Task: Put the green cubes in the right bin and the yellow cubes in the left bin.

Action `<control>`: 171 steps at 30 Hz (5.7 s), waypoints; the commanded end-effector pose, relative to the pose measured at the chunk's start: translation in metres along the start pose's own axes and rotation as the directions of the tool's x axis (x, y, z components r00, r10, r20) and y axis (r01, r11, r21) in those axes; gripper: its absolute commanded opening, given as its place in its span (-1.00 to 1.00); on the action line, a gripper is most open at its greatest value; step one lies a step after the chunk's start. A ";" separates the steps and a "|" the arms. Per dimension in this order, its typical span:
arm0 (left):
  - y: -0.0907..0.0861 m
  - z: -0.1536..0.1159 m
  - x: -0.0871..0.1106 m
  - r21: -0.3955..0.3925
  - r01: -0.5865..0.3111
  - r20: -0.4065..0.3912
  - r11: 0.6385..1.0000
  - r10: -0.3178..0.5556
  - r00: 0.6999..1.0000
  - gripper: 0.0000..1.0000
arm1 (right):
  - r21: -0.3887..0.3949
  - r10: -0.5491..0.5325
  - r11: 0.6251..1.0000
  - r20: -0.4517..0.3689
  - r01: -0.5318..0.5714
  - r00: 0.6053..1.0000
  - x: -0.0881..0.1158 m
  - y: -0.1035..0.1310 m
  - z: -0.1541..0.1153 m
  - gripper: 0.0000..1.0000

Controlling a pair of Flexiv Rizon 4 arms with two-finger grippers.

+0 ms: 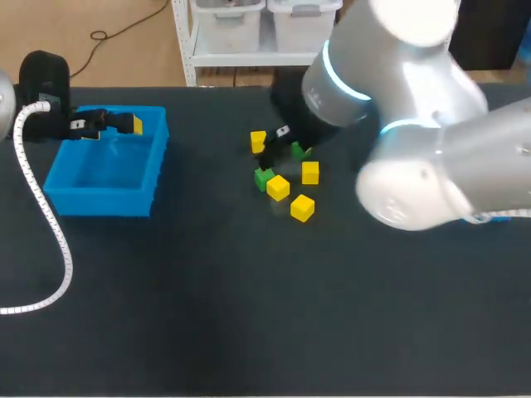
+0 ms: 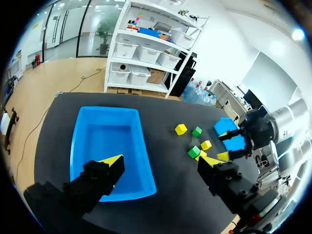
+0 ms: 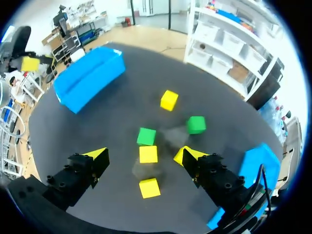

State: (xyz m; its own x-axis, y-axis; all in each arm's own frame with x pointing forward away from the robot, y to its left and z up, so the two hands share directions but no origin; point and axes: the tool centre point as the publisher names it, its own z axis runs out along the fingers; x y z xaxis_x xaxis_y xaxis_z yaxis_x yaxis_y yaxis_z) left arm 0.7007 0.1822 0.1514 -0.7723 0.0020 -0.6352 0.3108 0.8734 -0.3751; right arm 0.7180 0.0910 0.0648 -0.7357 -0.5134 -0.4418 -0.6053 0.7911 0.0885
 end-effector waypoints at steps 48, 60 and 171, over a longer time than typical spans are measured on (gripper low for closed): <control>0.002 0.000 0.001 0.013 -0.002 0.007 1.000 0.002 1.000 1.00 | 0.072 -0.058 0.995 -0.192 0.073 0.980 0.006 -0.007 0.062 -1.00; 0.002 0.000 0.001 0.013 -0.002 0.007 1.000 0.002 1.000 1.00 | 0.114 -0.047 0.992 -0.080 0.056 0.996 -0.006 -0.035 0.015 -1.00; 0.002 0.000 0.001 0.013 -0.002 0.007 1.000 0.002 1.000 1.00 | 0.278 0.216 0.925 0.182 -0.261 0.959 -0.014 -0.142 -0.079 -1.00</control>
State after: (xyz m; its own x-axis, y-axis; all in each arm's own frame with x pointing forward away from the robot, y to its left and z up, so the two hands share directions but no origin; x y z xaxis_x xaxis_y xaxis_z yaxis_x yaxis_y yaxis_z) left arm 0.7007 0.1821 0.1514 -0.7723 0.0020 -0.6353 0.3108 0.8734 -0.3750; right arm 0.8243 0.0208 0.1100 -0.8935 -0.3184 -0.3167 -0.3078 0.9477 -0.0845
